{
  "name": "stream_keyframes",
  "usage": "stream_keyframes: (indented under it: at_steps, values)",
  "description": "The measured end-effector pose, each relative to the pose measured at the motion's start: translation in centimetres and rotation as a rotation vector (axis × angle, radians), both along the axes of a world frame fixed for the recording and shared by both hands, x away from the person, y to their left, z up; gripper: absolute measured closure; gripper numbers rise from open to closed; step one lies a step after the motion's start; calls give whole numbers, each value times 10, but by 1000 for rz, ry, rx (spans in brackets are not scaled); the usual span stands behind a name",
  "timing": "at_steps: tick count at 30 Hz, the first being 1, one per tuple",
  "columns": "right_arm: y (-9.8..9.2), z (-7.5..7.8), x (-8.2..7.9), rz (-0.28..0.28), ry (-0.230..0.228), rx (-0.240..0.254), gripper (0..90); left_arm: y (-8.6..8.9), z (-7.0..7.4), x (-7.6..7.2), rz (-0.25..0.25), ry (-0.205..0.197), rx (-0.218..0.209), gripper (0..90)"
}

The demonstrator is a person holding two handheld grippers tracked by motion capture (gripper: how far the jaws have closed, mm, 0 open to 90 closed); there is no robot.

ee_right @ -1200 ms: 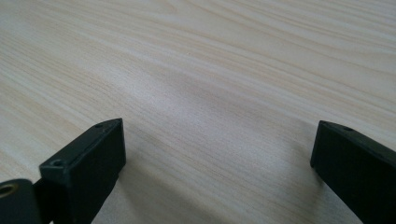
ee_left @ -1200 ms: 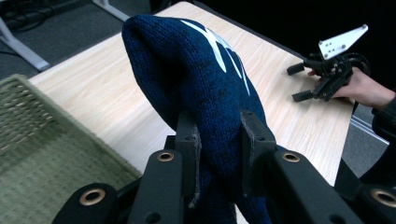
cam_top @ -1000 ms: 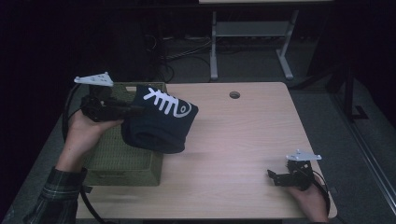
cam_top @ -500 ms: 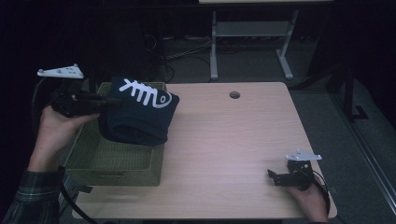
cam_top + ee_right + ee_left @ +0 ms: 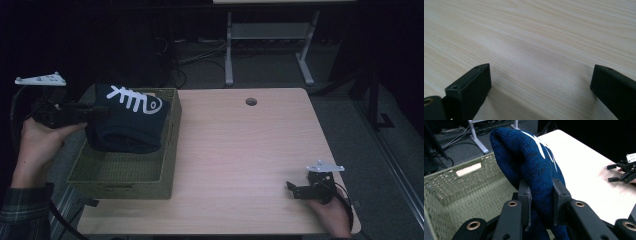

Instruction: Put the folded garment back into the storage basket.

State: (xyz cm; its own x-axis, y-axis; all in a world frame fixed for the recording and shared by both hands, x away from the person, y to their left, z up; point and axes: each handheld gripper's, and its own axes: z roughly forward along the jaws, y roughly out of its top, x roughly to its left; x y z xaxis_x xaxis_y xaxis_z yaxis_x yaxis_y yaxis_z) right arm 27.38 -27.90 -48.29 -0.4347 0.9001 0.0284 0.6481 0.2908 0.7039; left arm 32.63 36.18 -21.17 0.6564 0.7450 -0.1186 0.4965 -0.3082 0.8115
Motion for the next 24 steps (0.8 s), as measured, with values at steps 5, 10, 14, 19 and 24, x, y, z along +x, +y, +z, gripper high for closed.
stream_keyframes:
  at_steps: [5, 10, 14, 19, 24]
  values:
    - [0, 0, 0, -4, 0, -1, 31, 4, -11, -3, 7, 24, 1, 725]
    - [0, 0, 0, -4, 0, -1, 31, 6, -29, -4, 13, 57, -5, 725]
    - [0, 0, 0, -4, 0, 0, 31, 7, -39, -5, 16, 75, -6, 725]
    - [0, 0, 0, -4, 1, -1, 30, 12, -53, -7, 33, 100, -14, 725]
    - [0, 0, 0, -4, 0, 0, 31, 15, -66, -8, 39, 125, -18, 725]
